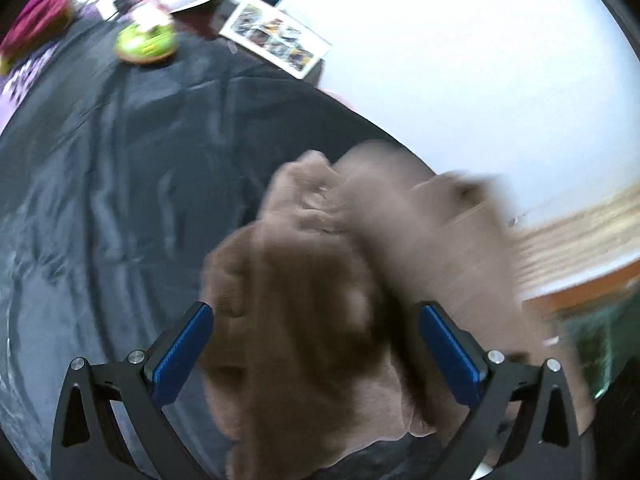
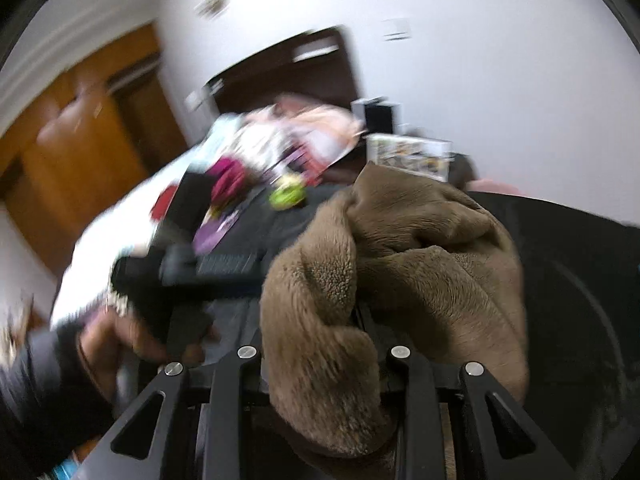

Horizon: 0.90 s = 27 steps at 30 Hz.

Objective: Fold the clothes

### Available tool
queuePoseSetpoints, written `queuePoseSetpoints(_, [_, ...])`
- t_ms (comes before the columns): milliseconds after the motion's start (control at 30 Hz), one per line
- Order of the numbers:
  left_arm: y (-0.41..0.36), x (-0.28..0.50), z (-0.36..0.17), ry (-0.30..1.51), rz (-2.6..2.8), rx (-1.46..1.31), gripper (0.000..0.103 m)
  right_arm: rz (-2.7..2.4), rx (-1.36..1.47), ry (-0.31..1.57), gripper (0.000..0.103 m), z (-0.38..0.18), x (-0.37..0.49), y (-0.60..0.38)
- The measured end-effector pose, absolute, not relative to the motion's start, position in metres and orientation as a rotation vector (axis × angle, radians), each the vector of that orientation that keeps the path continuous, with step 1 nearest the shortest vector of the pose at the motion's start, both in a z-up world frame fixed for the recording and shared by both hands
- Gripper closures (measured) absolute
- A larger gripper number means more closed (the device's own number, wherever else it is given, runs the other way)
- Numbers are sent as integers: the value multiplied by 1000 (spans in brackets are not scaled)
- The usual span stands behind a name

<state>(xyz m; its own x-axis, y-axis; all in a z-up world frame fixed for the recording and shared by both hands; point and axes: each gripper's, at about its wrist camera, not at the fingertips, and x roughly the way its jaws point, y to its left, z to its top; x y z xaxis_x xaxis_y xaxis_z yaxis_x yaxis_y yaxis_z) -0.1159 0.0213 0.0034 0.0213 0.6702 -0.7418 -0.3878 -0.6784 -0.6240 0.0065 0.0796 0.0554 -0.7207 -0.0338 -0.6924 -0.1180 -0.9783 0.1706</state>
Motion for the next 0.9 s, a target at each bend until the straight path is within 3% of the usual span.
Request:
queuePoseSetpoints(133, [-22, -127, -16, -413, 1722, -1611, 0, 2859, -1249, 14, 74, 13, -10, 29])
queuePoseSetpoints(467, [-16, -138, -12, -488, 1601, -1543, 0, 2839, -1264, -39, 73, -13, -6, 26])
queuePoseSetpoints(533, [-1, -134, -3, -431, 1586, -1510, 0, 2845, -1262, -46, 69, -14, -9, 23])
queuePoseSetpoints(600, [16, -129, 4, -332, 1591, -1484, 0, 2887, -1276, -12, 46, -13, -5, 21])
queuePoseSetpoints(667, [33, -125, 8, -218, 1607, -1473, 0, 2930, -1295, 15, 35, -10, 2, 17])
queuePoseSetpoints(900, [59, -128, -6, -19, 1674, -1501, 0, 2993, -1212, 114, 34, 20, 45, 33])
